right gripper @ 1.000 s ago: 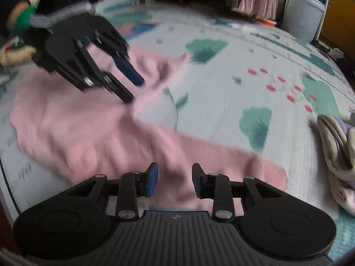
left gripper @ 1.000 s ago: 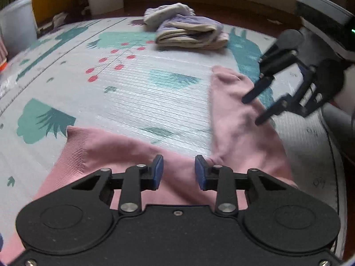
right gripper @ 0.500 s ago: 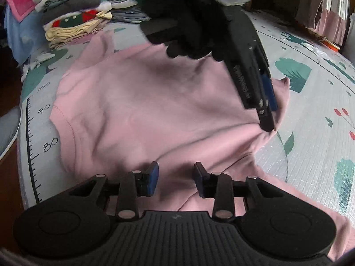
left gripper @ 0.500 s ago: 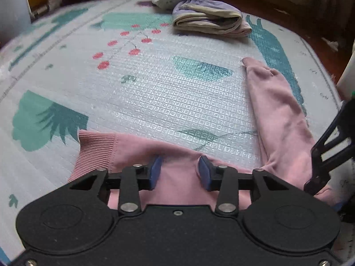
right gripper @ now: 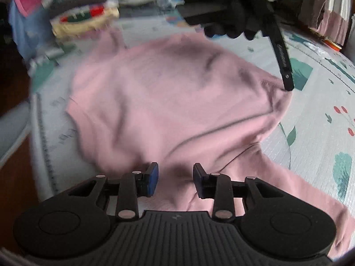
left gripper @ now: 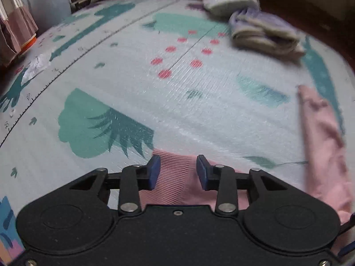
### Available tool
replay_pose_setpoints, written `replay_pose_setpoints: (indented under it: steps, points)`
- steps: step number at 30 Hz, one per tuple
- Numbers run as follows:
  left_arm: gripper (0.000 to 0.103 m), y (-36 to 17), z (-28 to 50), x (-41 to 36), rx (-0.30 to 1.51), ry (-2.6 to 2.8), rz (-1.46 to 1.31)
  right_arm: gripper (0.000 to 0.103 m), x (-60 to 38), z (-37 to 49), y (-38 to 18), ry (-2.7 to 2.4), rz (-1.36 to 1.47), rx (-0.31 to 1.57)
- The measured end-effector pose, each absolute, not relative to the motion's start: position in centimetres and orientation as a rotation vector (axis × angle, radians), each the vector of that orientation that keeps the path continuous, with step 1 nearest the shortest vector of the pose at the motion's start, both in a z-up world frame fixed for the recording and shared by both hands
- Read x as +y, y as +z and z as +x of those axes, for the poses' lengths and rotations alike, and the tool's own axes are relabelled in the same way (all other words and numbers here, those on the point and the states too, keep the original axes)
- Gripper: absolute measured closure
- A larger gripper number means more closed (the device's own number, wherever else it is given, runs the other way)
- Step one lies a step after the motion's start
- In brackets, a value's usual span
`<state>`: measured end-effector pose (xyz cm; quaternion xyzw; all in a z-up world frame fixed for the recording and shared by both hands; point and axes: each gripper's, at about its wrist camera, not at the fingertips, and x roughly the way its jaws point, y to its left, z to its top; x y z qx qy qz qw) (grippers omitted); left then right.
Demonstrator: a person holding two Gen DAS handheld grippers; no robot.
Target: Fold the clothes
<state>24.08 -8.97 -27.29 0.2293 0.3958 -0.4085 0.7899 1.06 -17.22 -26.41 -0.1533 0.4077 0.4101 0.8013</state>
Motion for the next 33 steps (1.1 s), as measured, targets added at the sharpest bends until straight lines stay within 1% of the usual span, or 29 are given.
replay_pose_setpoints:
  steps: [2,5,7,8,9,10,11,12,14,17,20,22,23,24,25,27,31,33]
  points:
    - [0.068,-26.5,22.5,-7.9,0.856,-0.918,0.489,0.067,-18.1,-0.2,-25.6,0.904,-0.316,0.901]
    - [0.068,-26.3,19.9,-6.8,0.906,-1.001,0.425,0.067,-18.7,-2.1,-25.0,0.939,-0.344,0.848]
    - [0.068,-26.9,17.5,-6.6,0.932,-1.083,0.413,0.066,-18.0,-2.3,-26.0,0.925,-0.384,0.881]
    - [0.068,-27.4,16.0,-6.8,0.932,-1.123,0.441,0.062,-17.8,-2.4,-26.6,0.919,-0.403,0.904]
    - [0.068,-27.8,14.5,-7.0,0.929,-1.16,0.478,0.054,-17.8,-2.5,-27.0,0.926,-0.411,0.916]
    - [0.068,-28.1,12.9,-7.3,0.92,-1.193,0.527,0.053,-17.7,-2.7,-27.1,0.934,-0.42,0.927]
    - [0.068,-28.3,11.4,-7.6,0.906,-1.227,0.562,0.054,-17.6,-2.8,-26.7,0.948,-0.429,0.931]
    - [0.069,-28.2,10.1,-7.8,0.889,-1.266,0.565,0.057,-17.8,-2.9,-26.3,0.967,-0.422,0.923]
    - [0.071,-27.9,8.2,-8.4,0.862,-1.319,0.544,0.056,-18.6,-3.1,-25.7,0.98,-0.429,0.909]
    - [0.071,-28.1,5.2,-9.6,0.819,-1.402,0.565,0.056,-20.7,-1.9,-25.6,0.916,-0.426,0.936]
    - [0.073,-28.9,2.9,-10.8,0.798,-1.425,0.574,0.056,-24.2,-0.2,-25.2,0.763,-0.32,0.895]
    - [0.073,-29.8,2.3,-11.7,0.851,-1.392,0.572,0.058,-26.5,1.5,-25.9,0.651,-0.174,0.892]
    - [0.073,-30.3,2.0,-12.0,0.87,-1.374,0.594,0.058,-27.0,2.2,-26.8,0.594,-0.164,0.92]
    - [0.074,-30.6,1.6,-12.2,0.862,-1.371,0.605,0.061,-27.2,2.4,-27.8,0.576,-0.208,0.939]
    - [0.074,-30.6,1.5,-12.4,0.866,-1.37,0.609,0.061,-27.4,2.4,-28.4,0.564,-0.254,0.949]
    - [0.074,-30.4,1.6,-12.8,0.888,-1.363,0.617,0.059,-27.9,2.1,-28.4,0.561,-0.341,0.939]
    - [0.073,-30.2,1.4,-13.4,0.904,-1.369,0.658,0.059,-29.2,1.1,-28.1,0.506,-0.385,0.971]
    - [0.073,-29.4,1.9,-13.8,0.925,-1.379,0.654,0.059,-29.6,1.1,-27.6,0.486,-0.329,0.933]
